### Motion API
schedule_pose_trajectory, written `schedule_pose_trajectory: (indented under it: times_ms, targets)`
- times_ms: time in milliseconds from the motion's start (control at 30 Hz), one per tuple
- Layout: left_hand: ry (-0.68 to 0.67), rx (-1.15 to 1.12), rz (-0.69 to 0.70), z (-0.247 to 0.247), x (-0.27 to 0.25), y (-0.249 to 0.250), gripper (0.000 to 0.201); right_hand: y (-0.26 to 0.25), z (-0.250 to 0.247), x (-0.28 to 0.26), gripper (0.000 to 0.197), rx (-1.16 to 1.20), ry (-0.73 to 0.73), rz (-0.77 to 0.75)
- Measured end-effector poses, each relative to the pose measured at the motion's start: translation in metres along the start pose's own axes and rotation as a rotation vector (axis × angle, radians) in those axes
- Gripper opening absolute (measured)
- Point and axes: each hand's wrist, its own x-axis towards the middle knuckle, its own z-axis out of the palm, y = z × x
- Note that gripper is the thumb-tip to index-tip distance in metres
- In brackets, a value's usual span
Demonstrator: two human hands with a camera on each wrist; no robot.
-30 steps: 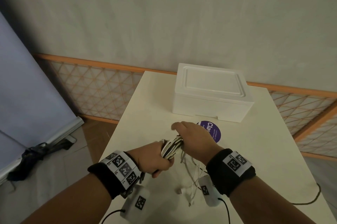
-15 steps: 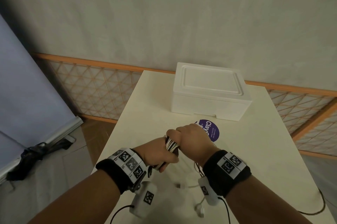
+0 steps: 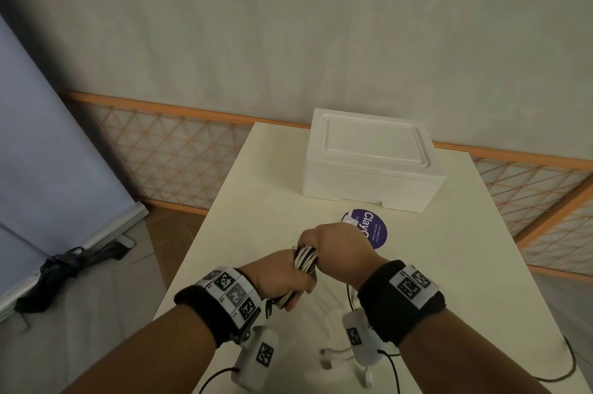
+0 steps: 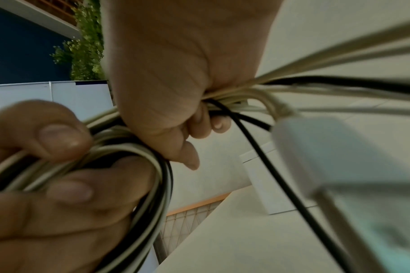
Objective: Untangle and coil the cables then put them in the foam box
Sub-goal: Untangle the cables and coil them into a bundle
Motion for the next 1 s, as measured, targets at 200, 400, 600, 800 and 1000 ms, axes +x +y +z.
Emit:
schedule_pose_trajectory:
  times_ms: [200,400,600,800,1000]
  targets:
    - [-0.078,-0.210,0.029,0.003,-0.003,0.004,0.016,0.003,-0.004,0.006,0.027,0.020,-0.003,0.028]
    - [0.038,-0.192,-0.012,-0.004,-0.003,0.000,0.019,0.003,0.005,0.000,0.074,-0.087,0.034,-0.023]
    - [0.184,-0.029,-0.070,-0.011,0.006,-0.015,0.019,0.004,0.010,-0.005,0.074,-0.033,0.064,-0.054]
    - [0.069,-0.060,-0.008,-0.008,0.005,-0.014,0.066,0.012,0.025,-0.003,0.020,-0.079,0.247,-0.152]
    - [0.428,-0.195,-0.012,-0.022,0.008,-0.018,0.054,0.017,0.037,-0.028,0.015,0.025,0.212,-0.134]
